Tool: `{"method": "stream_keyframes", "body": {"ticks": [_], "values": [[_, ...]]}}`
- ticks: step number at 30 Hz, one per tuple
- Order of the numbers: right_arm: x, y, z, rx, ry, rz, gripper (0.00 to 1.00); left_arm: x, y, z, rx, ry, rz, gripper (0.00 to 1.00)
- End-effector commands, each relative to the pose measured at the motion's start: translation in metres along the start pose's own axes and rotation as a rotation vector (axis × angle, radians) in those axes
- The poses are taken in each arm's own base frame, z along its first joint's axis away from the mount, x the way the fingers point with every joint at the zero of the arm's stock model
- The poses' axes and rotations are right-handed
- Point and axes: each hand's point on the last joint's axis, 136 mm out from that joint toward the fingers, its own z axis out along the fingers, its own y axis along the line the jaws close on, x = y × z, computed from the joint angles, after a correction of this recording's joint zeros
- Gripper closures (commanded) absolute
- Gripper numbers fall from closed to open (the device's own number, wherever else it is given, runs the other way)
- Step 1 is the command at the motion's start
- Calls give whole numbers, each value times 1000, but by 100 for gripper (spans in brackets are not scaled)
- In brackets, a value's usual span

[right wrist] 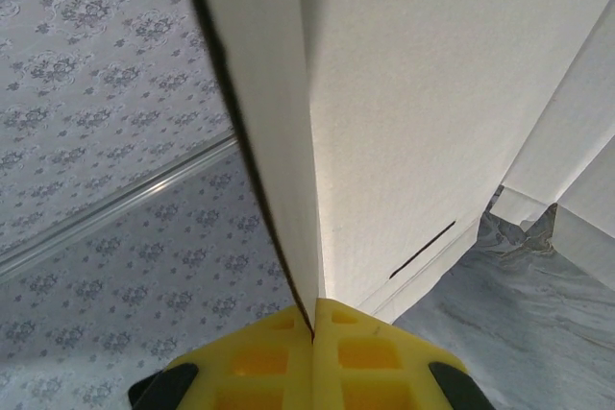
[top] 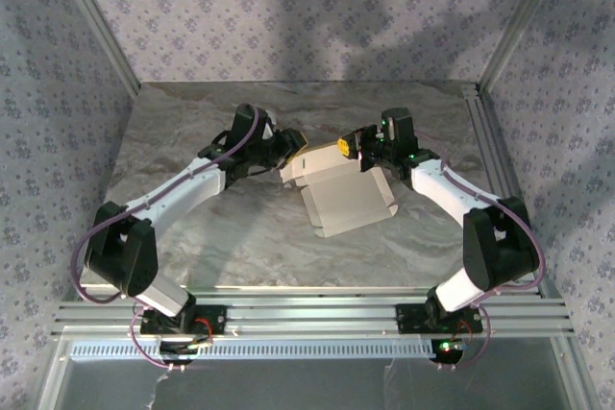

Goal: Fold the paper box

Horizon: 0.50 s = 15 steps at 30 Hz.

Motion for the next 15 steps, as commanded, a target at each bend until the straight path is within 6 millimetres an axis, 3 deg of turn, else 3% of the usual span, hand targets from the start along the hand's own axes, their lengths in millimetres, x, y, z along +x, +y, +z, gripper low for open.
{"method": "stream_keyframes", "body": {"ticks": [1,11,15], "values": [[3,20,-12,-35,-12,-6,100,4,-11,-5,18,10,4,61],[5,23,-16,-48,-12,-15,100,10,-15,6,47,25,-30,60],[5,23,-18,-49,-12,-16,100,12,-7,7,25,18,-43,61]]}}
